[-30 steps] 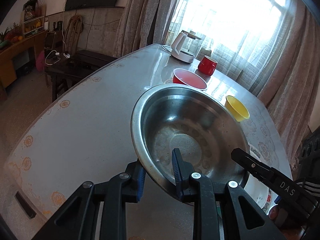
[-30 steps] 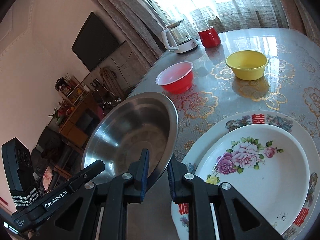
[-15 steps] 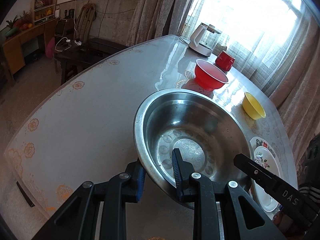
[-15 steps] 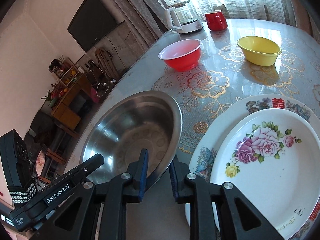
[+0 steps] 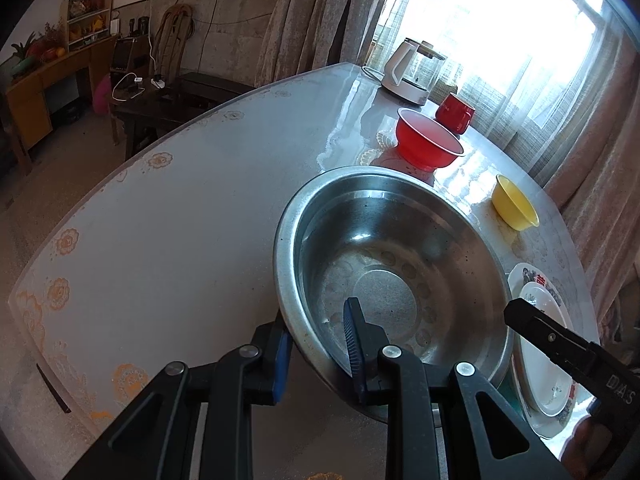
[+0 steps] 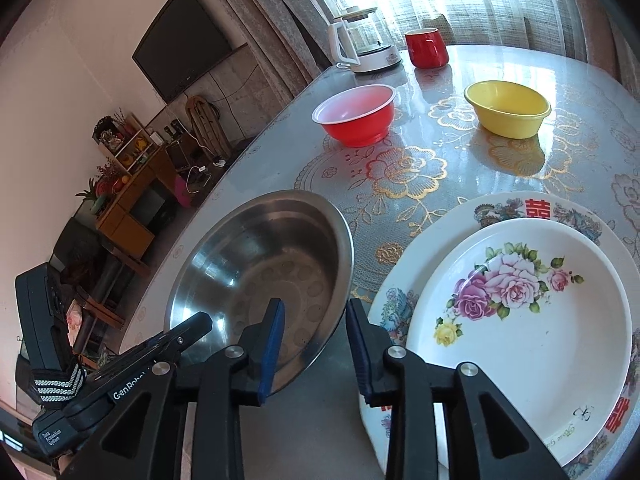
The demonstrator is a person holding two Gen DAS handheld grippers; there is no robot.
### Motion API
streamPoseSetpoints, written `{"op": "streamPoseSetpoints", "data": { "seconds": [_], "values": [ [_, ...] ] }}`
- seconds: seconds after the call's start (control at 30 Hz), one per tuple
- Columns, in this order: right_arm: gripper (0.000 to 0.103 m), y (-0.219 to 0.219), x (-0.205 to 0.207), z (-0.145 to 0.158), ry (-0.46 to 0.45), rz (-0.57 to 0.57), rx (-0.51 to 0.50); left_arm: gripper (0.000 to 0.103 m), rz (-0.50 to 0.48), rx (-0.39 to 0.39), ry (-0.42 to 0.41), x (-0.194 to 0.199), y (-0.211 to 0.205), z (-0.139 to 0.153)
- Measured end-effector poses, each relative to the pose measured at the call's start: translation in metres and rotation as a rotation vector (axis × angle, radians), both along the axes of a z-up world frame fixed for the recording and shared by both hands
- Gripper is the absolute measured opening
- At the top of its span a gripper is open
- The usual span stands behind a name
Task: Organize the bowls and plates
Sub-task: 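Lower the steel basin onto the table beside the stack and open both grippers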
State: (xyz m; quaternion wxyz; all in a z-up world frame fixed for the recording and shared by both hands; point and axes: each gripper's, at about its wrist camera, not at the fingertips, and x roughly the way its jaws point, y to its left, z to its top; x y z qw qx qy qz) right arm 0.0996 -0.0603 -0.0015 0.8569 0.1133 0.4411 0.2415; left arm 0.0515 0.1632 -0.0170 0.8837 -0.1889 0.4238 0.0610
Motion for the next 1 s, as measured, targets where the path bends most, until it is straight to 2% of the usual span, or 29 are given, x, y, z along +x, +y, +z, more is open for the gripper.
{"op": "streamPoseSetpoints", "data": {
  "seconds": [0.13, 0.37, 0.67, 0.7, 0.77, 0.83, 1.0],
  "values": [
    [0.033, -0.015, -0.002, 0.007, -0.020, -0.025, 0.048, 0.025, 0.010, 0.000, -0.001, 0.001, 0.000, -0.001],
    [0.033, -0.059, -0.004, 0.023, -0.050, -0.136, 0.142, 0.025, 0.020, 0.027, 0.000, 0.001, -0.004, 0.000],
    [0.033, -0.099, 0.002, 0.018, -0.027, -0.235, 0.184, 0.029, 0.023, 0.049, 0.006, -0.004, -0.010, 0.003],
    [0.033, -0.103, 0.002, 0.018, -0.027, -0.242, 0.186, 0.031, 0.025, 0.062, 0.003, -0.006, -0.011, 0.005],
    [0.033, -0.110, 0.001, 0.018, -0.030, -0.257, 0.189, 0.046, 0.031, 0.085, -0.005, -0.009, -0.012, 0.009],
    [0.033, -0.117, 0.001, 0.020, -0.033, -0.273, 0.193, 0.052, 0.040, 0.111, -0.021, -0.012, -0.013, 0.013],
    [0.033, -0.133, 0.002, 0.021, -0.038, -0.307, 0.198, 0.058, 0.045, 0.162, -0.054, -0.014, -0.019, 0.024]
  ]
}}
